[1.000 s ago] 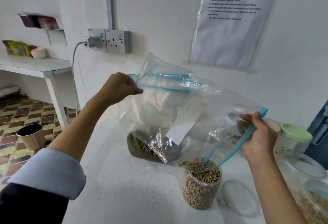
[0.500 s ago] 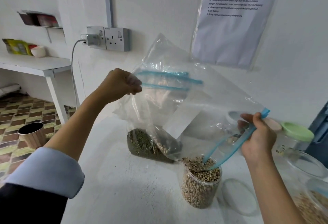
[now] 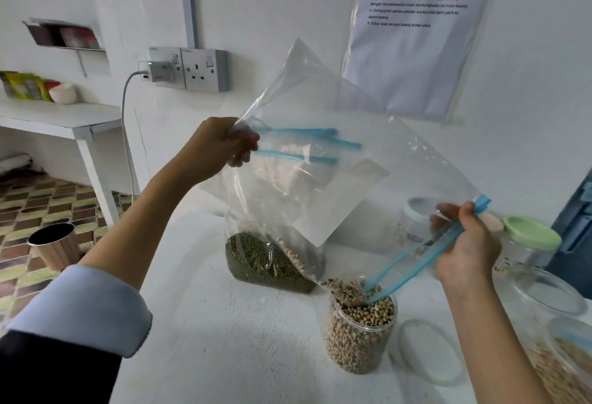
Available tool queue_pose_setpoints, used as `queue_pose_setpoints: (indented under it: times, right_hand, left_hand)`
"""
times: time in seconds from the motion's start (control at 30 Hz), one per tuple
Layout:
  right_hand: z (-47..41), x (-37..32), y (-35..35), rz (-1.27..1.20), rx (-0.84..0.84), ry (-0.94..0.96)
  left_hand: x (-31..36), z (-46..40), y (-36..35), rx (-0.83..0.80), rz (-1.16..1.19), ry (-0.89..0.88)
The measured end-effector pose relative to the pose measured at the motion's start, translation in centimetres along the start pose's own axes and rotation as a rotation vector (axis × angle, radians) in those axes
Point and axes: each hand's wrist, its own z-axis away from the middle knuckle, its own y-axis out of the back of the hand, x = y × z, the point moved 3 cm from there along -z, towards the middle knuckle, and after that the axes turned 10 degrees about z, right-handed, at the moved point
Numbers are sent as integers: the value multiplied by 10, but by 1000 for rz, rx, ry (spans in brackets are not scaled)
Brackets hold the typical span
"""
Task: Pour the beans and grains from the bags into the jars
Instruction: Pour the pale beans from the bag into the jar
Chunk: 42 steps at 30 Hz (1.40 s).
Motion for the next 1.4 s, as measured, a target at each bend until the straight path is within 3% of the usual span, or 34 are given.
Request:
queue_pose_setpoints:
  times: [0.2, 0.57, 1.4]
  right_hand:
    - [1, 0, 0, 18, -5, 9]
    - [1, 2, -1, 51, 3, 18]
    - [-1, -1, 2, -26, -8, -10]
  left_hand:
    - [10, -1, 9, -129, -70, -64]
    - [26, 1, 0, 76, -85, -147]
    - [37, -16, -10, 36, -16, -202]
